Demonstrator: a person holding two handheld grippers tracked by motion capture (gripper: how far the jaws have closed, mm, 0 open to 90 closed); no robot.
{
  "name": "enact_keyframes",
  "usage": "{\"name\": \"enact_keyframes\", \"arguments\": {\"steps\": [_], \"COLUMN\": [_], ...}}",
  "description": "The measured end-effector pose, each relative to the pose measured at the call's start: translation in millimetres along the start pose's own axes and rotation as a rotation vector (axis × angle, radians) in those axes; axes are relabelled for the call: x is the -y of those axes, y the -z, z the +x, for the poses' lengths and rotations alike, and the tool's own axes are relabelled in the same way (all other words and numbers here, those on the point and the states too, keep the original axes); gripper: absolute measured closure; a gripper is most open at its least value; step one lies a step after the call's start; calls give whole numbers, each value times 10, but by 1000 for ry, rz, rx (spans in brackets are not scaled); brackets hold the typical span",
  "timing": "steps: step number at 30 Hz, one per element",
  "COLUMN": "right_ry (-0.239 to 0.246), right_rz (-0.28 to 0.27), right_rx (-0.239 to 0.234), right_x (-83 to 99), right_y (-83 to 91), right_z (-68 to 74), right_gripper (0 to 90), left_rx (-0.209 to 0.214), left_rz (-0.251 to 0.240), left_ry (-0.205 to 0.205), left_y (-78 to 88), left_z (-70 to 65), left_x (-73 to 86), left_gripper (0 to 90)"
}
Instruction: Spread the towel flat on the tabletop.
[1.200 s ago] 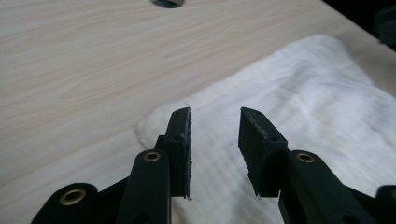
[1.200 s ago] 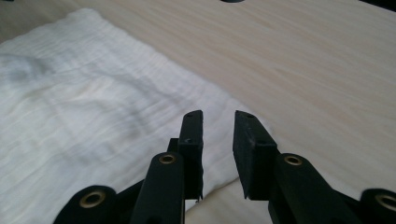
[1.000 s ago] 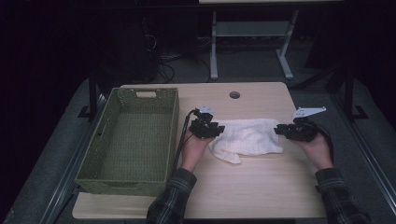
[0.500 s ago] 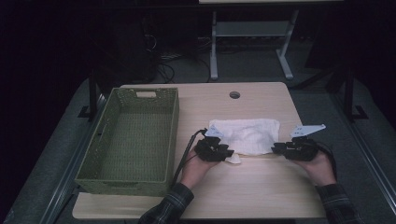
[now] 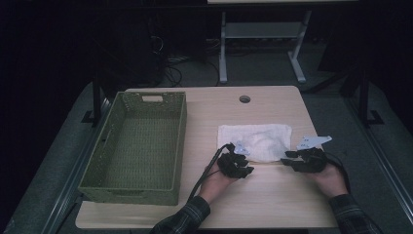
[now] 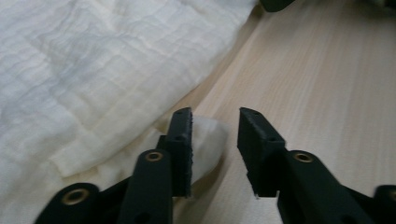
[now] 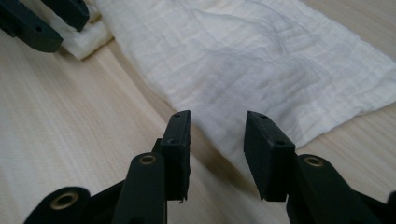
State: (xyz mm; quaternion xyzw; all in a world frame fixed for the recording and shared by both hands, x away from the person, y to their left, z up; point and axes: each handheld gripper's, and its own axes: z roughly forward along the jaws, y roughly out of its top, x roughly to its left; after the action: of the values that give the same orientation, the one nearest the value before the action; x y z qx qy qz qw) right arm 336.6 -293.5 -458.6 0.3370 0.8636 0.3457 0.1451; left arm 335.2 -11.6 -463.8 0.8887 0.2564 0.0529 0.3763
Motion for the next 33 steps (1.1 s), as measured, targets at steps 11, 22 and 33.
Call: {"name": "enact_keyframes", "arguments": {"steps": [11,22,33], "right_ry": [-29,-59,109], "right_rz": [-1,-96,-52], "right_rx": [-10,-5,-144], "right_x": [5,2,-105], "right_y": [85,323,9], "right_z": [-153,-317,74], "right_gripper": [899,869,618], "left_rx": [-10,-47,-12], "left_rz": [-75,-205,-246], "left_ry": [32,125,136], "left_y": [298,813,888], "left_z": [76,299,274], "left_x": [-72,-112,-169], "left_gripper": [882,885,886]}}
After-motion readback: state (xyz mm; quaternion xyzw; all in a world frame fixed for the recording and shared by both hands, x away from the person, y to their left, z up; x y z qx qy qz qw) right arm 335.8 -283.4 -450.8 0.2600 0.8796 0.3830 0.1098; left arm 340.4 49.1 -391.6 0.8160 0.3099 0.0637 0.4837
